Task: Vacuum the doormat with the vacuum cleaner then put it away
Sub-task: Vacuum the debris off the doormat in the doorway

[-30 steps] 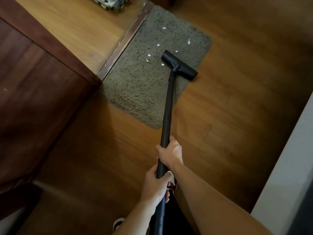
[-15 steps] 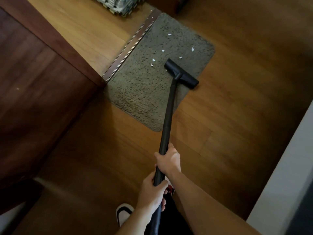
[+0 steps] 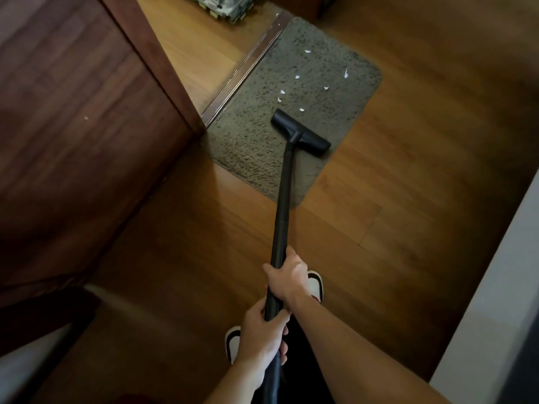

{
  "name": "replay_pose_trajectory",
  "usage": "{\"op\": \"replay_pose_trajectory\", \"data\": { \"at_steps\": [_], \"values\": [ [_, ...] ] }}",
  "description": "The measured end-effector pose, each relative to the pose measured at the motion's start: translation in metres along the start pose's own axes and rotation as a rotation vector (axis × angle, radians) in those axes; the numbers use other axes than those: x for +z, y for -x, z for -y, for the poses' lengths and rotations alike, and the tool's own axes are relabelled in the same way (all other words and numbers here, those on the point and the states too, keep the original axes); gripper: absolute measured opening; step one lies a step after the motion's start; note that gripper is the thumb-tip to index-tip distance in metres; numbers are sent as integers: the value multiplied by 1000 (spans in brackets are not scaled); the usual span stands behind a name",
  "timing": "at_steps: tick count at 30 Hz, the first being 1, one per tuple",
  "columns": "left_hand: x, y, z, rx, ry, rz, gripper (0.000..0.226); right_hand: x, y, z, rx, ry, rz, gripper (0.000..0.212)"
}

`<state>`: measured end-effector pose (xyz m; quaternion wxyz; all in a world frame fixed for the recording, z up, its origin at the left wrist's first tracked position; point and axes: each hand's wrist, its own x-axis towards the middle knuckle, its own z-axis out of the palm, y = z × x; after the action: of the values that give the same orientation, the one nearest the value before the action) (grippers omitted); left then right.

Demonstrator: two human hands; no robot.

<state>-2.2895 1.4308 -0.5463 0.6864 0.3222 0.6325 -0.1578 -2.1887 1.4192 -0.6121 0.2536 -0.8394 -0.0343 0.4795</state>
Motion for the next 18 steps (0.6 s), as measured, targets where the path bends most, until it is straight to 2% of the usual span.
{"op": "replay_pose_trajectory", "data": {
  "at_steps": [8, 18],
  "values": [
    [-20, 2, 0, 23, -16, 2, 8, 16, 3, 7, -16, 23, -1, 41],
    [12, -13, -37, 18, 33, 3, 4, -17, -33, 30, -35, 110, -6, 38]
  ]
}}
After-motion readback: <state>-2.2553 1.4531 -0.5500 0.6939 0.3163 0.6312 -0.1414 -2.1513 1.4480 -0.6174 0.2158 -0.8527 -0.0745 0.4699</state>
